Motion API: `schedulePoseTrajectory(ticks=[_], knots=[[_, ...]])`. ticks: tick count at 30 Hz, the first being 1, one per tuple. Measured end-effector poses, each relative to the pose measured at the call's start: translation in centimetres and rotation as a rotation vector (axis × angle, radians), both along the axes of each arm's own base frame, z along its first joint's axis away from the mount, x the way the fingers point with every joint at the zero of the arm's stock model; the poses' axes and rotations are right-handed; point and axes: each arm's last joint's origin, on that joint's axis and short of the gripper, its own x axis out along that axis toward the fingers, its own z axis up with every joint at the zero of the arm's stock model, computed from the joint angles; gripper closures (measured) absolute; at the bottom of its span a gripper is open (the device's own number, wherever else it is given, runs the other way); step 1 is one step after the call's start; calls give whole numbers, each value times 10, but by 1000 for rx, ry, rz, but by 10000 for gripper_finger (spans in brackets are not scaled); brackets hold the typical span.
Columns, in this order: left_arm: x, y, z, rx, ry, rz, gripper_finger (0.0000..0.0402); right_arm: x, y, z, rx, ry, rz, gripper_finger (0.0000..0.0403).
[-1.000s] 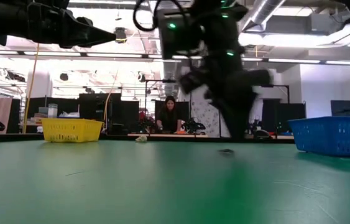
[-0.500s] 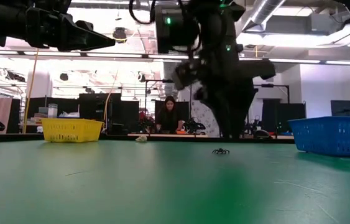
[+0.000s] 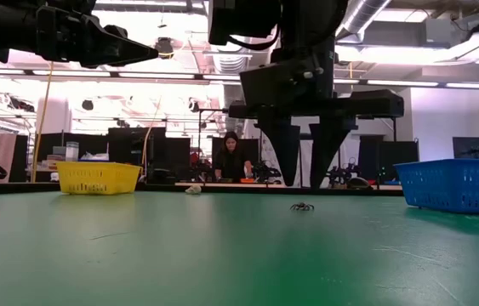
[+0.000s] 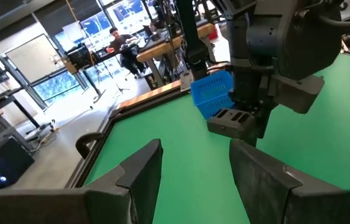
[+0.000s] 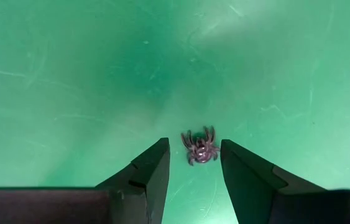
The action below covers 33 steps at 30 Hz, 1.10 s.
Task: Sort Halloween decoration
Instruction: Put the black spider toy into the blue bin
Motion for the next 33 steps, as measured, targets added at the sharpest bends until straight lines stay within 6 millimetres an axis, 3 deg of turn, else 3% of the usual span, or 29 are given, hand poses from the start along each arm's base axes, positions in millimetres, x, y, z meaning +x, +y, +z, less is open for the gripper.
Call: schedulePoseTrajectory(ticks=[17, 24, 33], knots=[[0, 0, -1, -4, 9, -1, 223, 6, -22, -9, -2, 30, -8, 230], [0, 0, -1, -5, 9, -1, 223, 7, -21, -21, 5, 80, 21, 230], [0, 0, -1, -5, 8, -1, 223, 10, -21, -23, 7, 56, 21, 230]])
